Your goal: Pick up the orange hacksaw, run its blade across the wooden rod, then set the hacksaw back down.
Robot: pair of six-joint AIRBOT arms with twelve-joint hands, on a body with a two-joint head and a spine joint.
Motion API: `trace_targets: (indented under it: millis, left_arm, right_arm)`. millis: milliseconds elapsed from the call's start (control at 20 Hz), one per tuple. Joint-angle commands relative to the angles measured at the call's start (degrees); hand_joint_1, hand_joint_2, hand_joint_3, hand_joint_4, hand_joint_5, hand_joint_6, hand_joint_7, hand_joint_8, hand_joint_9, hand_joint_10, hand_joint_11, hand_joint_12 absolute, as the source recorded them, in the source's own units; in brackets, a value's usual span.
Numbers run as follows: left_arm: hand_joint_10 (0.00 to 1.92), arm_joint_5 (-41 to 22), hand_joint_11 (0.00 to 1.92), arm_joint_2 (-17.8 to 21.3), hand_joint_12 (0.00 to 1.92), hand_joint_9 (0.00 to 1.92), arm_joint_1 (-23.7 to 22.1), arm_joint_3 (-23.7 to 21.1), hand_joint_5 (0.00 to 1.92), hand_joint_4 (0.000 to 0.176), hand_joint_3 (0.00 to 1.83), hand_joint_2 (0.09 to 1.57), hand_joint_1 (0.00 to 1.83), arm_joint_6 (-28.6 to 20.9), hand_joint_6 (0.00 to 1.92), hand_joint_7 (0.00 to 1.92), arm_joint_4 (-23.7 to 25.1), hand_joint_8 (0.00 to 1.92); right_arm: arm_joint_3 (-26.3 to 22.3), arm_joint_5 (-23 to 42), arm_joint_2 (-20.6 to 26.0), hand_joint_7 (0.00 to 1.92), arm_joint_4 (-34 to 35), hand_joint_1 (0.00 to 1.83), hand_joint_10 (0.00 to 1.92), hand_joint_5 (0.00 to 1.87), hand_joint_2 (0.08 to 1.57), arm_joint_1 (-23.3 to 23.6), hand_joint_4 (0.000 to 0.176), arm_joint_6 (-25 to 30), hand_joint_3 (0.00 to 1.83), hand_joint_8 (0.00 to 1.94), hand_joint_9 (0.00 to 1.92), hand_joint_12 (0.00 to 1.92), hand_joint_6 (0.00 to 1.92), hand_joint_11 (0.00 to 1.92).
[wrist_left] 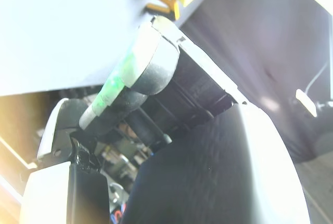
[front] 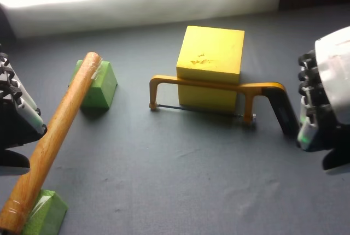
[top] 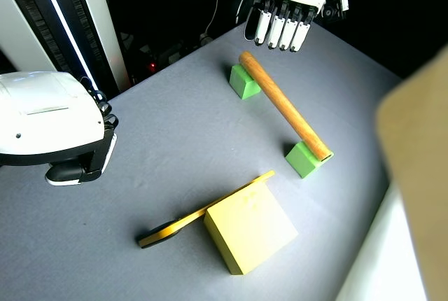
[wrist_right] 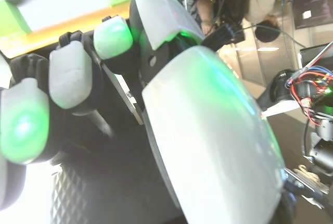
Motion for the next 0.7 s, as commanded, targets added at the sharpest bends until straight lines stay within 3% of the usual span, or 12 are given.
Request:
trace_targets:
  millis: [0, 100, 300, 450, 500, 650]
  left_arm:
    - [0.0, -4.2, 0.0, 0.5, 0.0, 0.0, -0.4, 0.3, 0.0, 0.0, 0.12, 1.18, 0.0, 0.2, 0.01, 0.0, -3.7, 0.0]
    - [0.0, -4.2, 0.0, 0.5, 0.0, 0.0, -0.3, 0.5, 0.0, 0.0, 0.02, 1.22, 0.0, 0.2, 0.0, 0.0, -3.7, 0.0]
    - [0.0, -3.4, 0.0, 0.4, 0.0, 0.0, -0.1, 1.2, 0.0, 0.0, 0.01, 1.22, 0.0, 0.2, 0.0, 0.0, -3.7, 0.0]
    - [0.0, -2.6, 0.0, 0.6, 0.0, 0.0, 0.0, 1.3, 0.0, 0.0, 0.01, 1.23, 0.0, 0.2, 0.0, 0.0, -3.6, 0.0]
    - [0.0, -2.0, 0.0, 0.7, 0.0, 0.0, 0.0, 1.3, 0.0, 0.0, 0.01, 1.22, 0.0, 0.2, 0.0, 0.0, -3.5, 0.0]
    - [0.0, 0.5, 0.0, 1.8, 0.0, 0.0, 0.0, 0.8, 0.0, 0.0, 0.01, 1.23, 0.0, -0.5, 0.0, 0.0, -2.0, 0.0]
  right_arm:
    - [-0.7, -3.3, 0.5, 0.11, 4.4, 0.09, 0.08, 0.1, 1.04, 0.9, 0.0, 0.3, 0.12, 0.06, 0.11, 0.71, 0.05, 0.0]
    - [-2.0, -6.7, 0.7, 0.14, 4.3, 0.1, 0.02, 0.13, 1.09, 1.6, 0.0, 0.6, 0.01, 0.01, 0.14, 0.72, 0.01, 0.0]
    - [-2.1, -6.6, 0.7, 0.13, 4.3, 0.06, 0.01, 0.12, 1.1, 1.6, 0.0, 4.2, 0.0, 0.0, 0.15, 0.75, 0.0, 0.0]
    - [-2.2, -4.6, 1.4, 0.13, 5.7, 0.05, 0.0, 0.12, 1.11, 1.6, 0.0, 19.7, 0.0, 0.0, 0.14, 0.72, 0.0, 0.0]
    - [-2.4, -4.9, 1.6, 0.14, 8.5, 0.05, 0.0, 0.13, 1.11, 1.5, 0.0, 19.7, 0.0, 0.0, 0.15, 0.74, 0.0, 0.0]
    - [-2.4, -9.7, 2.3, 0.14, 11.0, 0.13, 0.0, 0.14, 1.07, 1.4, 0.0, 31.1, 0.0, 0.0, 0.15, 0.72, 0.0, 0.0]
